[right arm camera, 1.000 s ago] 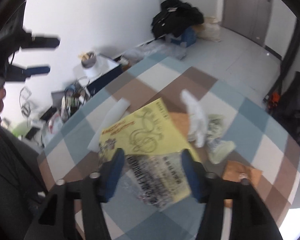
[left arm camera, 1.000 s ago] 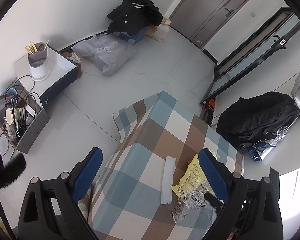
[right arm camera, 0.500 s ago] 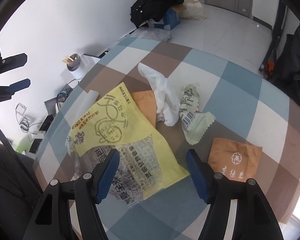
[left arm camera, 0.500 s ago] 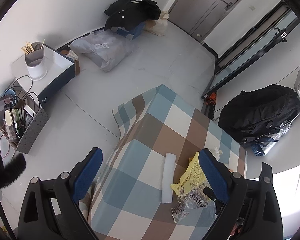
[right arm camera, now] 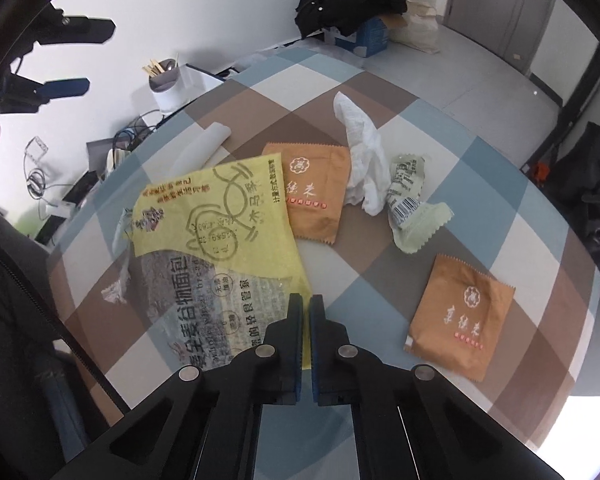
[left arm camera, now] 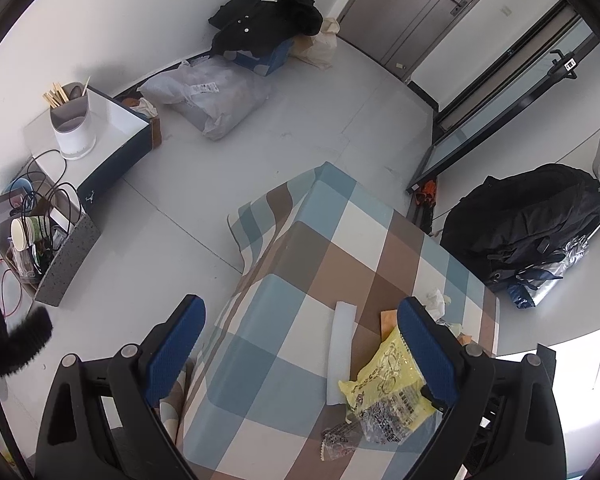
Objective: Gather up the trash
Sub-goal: 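Lift the yellow bread bag off the table with the right gripper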
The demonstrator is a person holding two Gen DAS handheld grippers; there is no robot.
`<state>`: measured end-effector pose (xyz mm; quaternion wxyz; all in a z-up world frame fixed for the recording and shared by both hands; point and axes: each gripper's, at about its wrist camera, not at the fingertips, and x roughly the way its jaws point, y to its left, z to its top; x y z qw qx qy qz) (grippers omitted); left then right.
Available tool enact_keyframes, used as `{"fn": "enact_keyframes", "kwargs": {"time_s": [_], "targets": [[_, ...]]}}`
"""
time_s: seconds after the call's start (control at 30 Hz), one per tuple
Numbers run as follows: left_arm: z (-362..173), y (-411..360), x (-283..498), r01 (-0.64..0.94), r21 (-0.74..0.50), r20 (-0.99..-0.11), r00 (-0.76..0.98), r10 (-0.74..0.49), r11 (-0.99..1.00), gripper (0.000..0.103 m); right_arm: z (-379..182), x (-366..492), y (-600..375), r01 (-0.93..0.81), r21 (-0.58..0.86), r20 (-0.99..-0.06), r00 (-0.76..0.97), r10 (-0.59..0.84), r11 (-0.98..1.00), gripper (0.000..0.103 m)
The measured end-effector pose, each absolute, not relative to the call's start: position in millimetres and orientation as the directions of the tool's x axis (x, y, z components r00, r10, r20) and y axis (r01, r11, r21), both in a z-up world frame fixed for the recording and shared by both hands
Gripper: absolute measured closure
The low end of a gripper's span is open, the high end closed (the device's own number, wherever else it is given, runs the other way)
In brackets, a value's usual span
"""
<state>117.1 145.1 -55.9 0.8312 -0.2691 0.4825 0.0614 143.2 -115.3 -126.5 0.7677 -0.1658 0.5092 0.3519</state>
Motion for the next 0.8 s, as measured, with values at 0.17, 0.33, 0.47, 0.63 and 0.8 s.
{"fn": "enact_keyframes", "kwargs": {"time_s": [0.17, 0.33, 0.47, 0.63, 0.8], "targets": [[-58, 141, 118, -0.367, -0.385, -0.841, 0.517, -0.159, 0.847, 0.008, -110, 139, -138, -0.672, 0.169, -0.867, 0.247, 0.433, 0.721, 0.101], [-60, 133, 119, -0.355, -0.365, -0.849, 0.505, -0.152, 0.86, 0.008, -97, 132, -157, -0.645, 0.176, -0.856, 0.273, 0.44, 0.743, 0.101], [-63, 126, 120, -0.351, -0.344, -0.861, 0.488, -0.144, 0.871, 0.008, -107, 124, -166, -0.655, 0.138, -0.893, 0.242, 0.379, 0.743, 0.1], [-63, 120, 121, -0.345, -0.347, -0.864, 0.479, -0.154, 0.872, 0.008, -118, 119, -172, -0.677, 0.118, -0.906, 0.226, 0.358, 0.727, 0.089], [-61, 118, 122, -0.335, -0.334, -0.863, 0.484, -0.143, 0.881, 0.008, -114, 117, -147, -0.734, 0.094, -0.871, 0.266, 0.412, 0.672, 0.031]]}}
